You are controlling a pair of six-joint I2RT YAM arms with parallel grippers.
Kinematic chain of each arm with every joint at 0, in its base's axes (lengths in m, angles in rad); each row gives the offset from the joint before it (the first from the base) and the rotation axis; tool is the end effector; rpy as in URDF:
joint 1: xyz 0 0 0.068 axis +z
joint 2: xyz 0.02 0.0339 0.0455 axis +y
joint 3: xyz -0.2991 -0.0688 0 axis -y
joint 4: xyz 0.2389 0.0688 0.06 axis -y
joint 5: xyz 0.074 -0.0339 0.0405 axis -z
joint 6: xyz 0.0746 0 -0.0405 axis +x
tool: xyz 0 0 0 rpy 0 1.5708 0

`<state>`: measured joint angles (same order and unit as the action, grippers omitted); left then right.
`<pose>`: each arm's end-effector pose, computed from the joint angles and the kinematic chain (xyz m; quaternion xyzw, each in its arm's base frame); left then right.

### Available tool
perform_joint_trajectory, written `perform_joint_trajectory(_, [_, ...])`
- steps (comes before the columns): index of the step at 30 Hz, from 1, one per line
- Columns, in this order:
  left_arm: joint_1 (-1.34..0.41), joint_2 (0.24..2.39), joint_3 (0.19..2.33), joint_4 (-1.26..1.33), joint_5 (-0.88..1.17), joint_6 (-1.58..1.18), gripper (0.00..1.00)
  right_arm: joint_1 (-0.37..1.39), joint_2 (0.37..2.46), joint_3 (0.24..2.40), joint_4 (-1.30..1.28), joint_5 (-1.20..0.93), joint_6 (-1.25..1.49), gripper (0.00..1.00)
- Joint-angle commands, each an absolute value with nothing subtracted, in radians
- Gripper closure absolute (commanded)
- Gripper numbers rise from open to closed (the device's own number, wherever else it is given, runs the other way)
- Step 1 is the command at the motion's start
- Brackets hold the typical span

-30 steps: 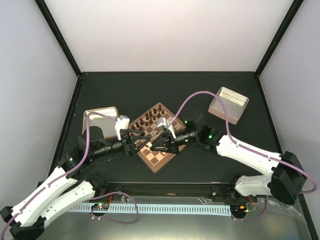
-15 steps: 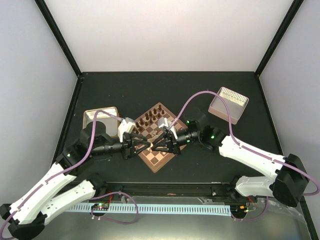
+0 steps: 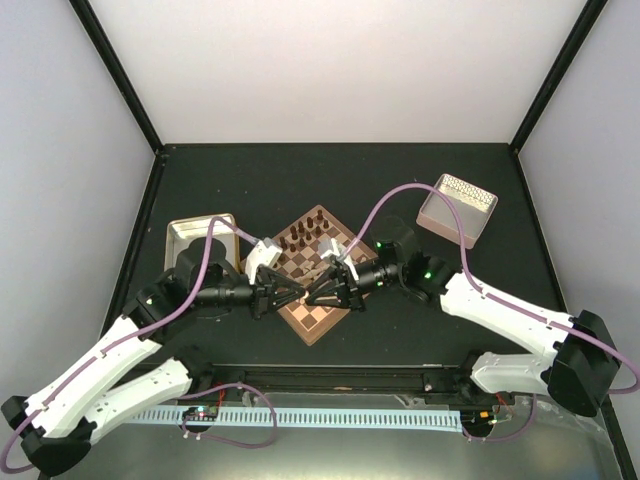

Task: Set up the chess pieces on the board
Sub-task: Place the chess piece on the chessboard.

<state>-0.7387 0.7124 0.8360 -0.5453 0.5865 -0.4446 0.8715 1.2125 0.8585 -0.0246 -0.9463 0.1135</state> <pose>0.0813 -0.1299 0.3423 0.2731 0.7719 -0.4916 0.2965 0.1270 0.2450 0.3236 -0.5102 0.5897 0.5686 0.2620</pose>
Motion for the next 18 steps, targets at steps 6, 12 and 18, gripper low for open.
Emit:
perform_joint_trajectory(6, [-0.733, 0.71, 0.859, -0.538, 0.566, -0.432, 0.98, 0.869, 1.204, 0.853, -0.008, -0.904, 0.109, 0.66])
perform_joint_trajectory(12, [-0.733, 0.673, 0.834, -0.557, 0.271, -0.445, 0.99, 0.859, 1.17, 0.801, -0.007, -0.553, 0.19, 0.27])
perform_joint_trajectory(18, [-0.735, 0.698, 0.787, -0.548, 0.051, -0.435, 0.98, 0.822, 1.137, 0.733, -0.002, -0.208, 0.311, 0.18])
